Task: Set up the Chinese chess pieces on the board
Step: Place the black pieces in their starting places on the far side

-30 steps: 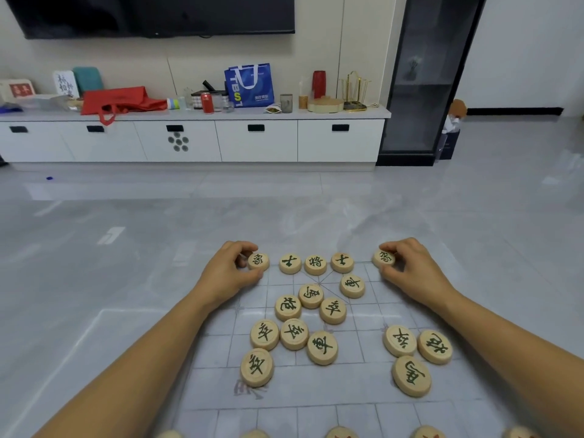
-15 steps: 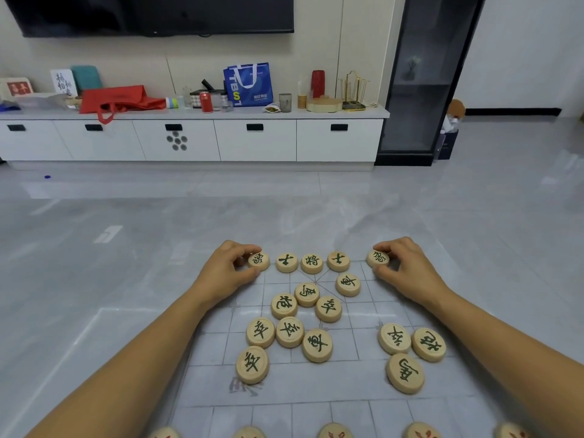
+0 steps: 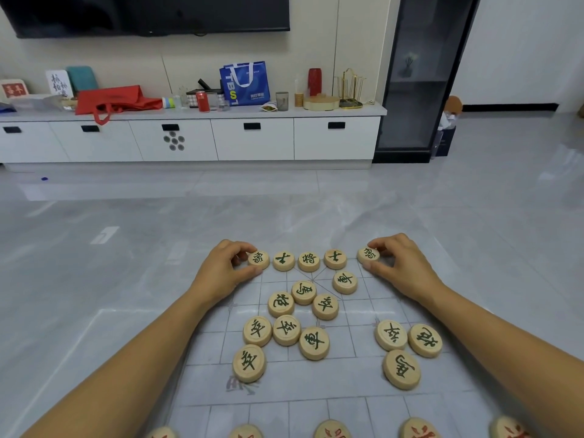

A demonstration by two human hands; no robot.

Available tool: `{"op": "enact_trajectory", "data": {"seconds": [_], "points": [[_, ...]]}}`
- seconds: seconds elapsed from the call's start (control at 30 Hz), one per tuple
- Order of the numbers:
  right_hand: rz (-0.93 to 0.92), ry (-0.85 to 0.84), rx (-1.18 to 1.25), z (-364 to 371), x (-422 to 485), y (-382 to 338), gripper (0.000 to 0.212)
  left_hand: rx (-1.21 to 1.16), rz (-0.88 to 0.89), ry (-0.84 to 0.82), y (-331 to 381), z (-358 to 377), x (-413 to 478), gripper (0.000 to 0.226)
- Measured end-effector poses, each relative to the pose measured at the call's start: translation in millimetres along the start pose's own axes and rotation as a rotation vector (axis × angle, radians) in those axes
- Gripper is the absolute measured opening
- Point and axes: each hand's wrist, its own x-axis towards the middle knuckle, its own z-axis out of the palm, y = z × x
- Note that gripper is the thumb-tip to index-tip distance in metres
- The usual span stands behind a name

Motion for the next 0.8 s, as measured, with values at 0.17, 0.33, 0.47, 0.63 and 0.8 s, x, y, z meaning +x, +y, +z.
{"op": "enact_trajectory", "data": {"seconds": [0.17,0.33,0.47,0.63,0.8], "points": [[-0.005,-0.004,-0.007,0.9,-0.7,-0.2,0.042,-0.064,-0.028,0.003,0.0,0.8,-0.2,0.032],[-0.033,-0.005,-0.032,1.4,0.4,1.7,0.037,-0.046,-0.018,0.004,1.4,1.0,-0.8,0.025],[-0.036,-0.016,-0.022,1.6,0.3,0.8,0.037,-0.024,-0.011,0.004,0.0,1.1,-0.4,0.028],[-0.036,-0.021,-0.013,1.7,0.0,2.0,0.036,-0.009,-0.002,0.002,-0.8,0.7,-0.6,0.031],[-0.042,-0.025,-0.024,1.7,0.6,2.7,0.037,-0.016,-0.012,0.013,-0.1,1.4,-0.6,0.030]]}}
